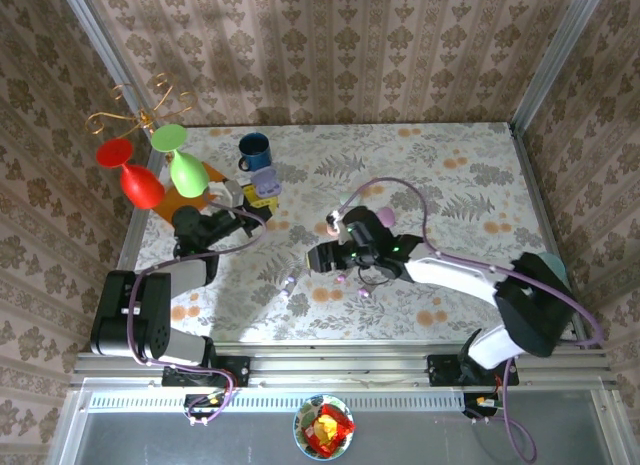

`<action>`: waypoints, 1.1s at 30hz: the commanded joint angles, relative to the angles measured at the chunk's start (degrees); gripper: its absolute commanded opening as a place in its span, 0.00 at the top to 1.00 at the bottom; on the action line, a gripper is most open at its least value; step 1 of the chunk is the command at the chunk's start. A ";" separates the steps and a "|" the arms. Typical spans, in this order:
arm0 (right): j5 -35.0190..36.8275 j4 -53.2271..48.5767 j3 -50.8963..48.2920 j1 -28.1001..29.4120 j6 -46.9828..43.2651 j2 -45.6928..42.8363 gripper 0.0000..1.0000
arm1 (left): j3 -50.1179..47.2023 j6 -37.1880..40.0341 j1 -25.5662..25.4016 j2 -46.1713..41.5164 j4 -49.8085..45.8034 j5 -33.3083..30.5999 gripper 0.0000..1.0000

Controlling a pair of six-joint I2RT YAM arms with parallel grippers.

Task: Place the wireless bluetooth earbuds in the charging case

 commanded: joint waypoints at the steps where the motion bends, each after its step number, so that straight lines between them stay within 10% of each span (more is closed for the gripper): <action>1: -3.18 -1.06 4.51 2.08 5.67 4.55 0.35 | -0.60 -0.04 1.15 -1.28 1.80 -1.19 0.68; 33: -8.65 1.15 16.62 2.82 15.93 27.96 0.54 | -1.92 0.01 1.77 -3.24 1.80 -0.70 0.68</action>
